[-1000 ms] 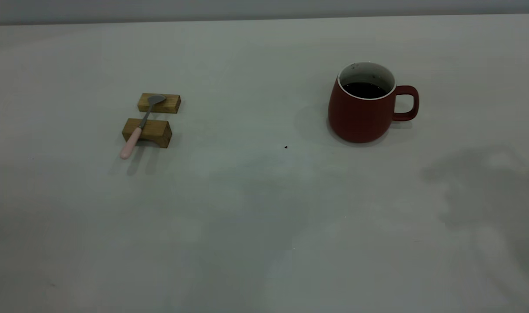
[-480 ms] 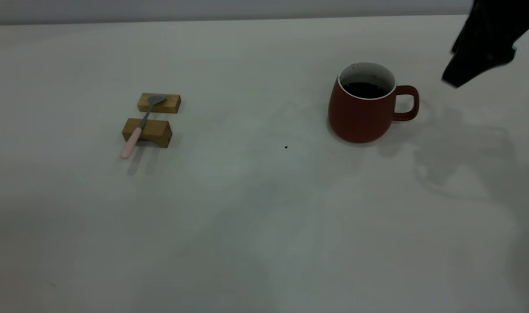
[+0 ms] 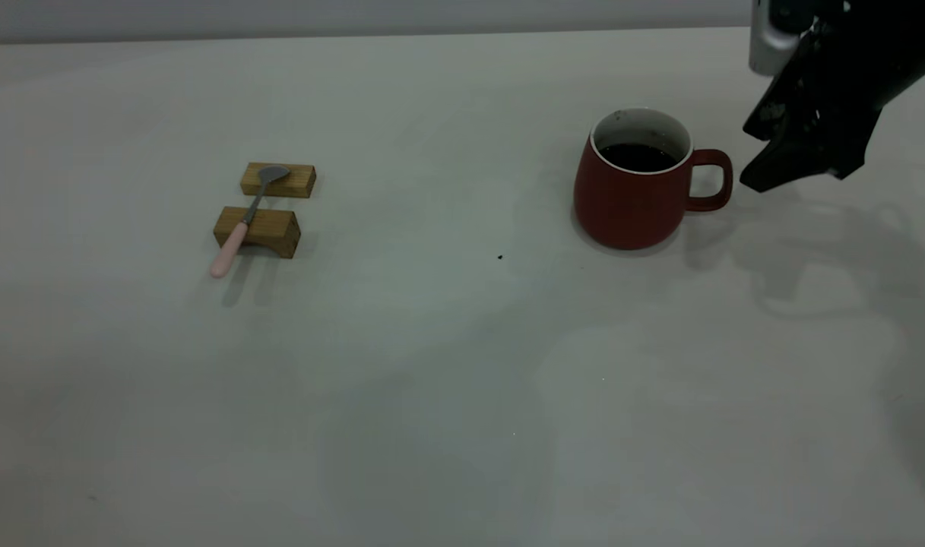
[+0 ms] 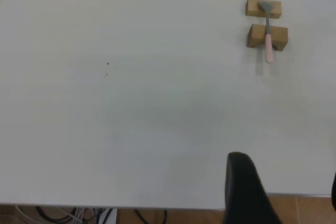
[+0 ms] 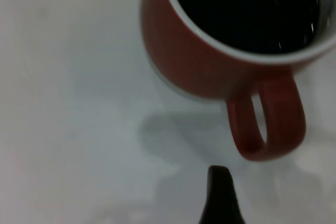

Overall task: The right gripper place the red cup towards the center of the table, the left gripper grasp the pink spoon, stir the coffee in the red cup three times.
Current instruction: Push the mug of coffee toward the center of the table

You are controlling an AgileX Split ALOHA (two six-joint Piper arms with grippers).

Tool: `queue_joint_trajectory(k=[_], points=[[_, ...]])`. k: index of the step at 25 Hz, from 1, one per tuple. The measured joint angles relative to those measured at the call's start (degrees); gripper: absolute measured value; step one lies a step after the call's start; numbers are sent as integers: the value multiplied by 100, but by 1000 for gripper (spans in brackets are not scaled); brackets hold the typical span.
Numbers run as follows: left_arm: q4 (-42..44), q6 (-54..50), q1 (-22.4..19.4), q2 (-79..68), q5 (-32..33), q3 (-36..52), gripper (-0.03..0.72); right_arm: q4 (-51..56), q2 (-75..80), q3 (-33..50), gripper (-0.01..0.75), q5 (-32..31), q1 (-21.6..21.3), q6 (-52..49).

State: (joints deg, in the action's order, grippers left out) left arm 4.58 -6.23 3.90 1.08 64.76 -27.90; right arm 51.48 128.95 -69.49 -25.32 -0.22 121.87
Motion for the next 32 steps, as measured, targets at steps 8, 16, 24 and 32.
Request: queue_joint_trajectory(k=[8,16,24,32], points=[[0,0,0,0,4,0,467,120,354,-311,582,90,-7,10],[0,5,0,0,4,0,467,143,664,-637,582,-29,44,10],[0,10,0,0,4,0,467,155,744,-721,582,-45,280,10],[0,10,0,0,4,0,467,145,802,-721,563,217,773,17]])
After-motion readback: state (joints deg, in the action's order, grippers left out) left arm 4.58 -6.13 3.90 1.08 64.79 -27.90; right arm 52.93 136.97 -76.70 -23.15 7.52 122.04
